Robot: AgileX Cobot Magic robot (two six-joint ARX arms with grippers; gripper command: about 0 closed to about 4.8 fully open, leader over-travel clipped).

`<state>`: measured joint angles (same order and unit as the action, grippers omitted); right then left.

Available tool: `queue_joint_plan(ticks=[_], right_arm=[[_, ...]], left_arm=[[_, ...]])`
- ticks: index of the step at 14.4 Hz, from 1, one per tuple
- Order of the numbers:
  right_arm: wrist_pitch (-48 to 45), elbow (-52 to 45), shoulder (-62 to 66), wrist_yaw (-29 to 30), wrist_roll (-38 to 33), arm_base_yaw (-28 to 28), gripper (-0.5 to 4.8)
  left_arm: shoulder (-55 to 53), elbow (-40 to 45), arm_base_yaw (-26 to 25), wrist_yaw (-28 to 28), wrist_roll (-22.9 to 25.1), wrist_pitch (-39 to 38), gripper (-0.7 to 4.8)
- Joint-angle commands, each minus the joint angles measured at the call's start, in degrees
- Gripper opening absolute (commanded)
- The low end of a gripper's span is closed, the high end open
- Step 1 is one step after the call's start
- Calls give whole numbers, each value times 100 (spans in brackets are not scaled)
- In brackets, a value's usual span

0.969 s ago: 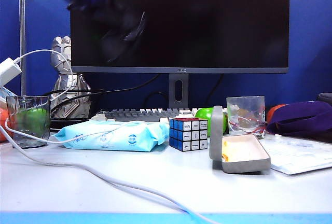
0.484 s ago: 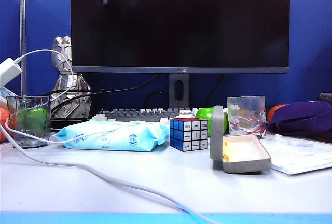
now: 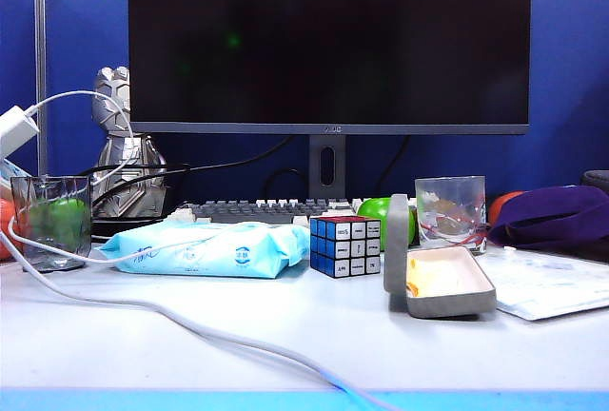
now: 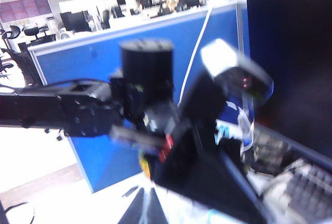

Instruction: Pick up the glasses, fold the temples of the glasses, place the glasses into the glasses case, and finally close the glasses case.

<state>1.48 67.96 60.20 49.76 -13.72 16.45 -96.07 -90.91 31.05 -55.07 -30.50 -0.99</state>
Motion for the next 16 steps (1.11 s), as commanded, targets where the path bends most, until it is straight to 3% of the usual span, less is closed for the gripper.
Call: queue_joint_plan(ticks=[1,6,10,12,16], right_arm=[[308,9,2,-20,79,9,-1],[640,-11,155,-168,328,9,-1],[638,-9,166,-393,328,0,-1],[651,-11,-59,142,328,2,-1],[1207,-11,-658,166,372,0,-1]], left_arm=[[39,-42,37,-398,-848,940,-6],[44,-42,37,-715,-1613,1915,-6],[44,-39,37,-787,-1648,2004,-6],[44,-39,20,-339,-1432,1998,-6],[42,-39,4,702,-1132,1996,-6]])
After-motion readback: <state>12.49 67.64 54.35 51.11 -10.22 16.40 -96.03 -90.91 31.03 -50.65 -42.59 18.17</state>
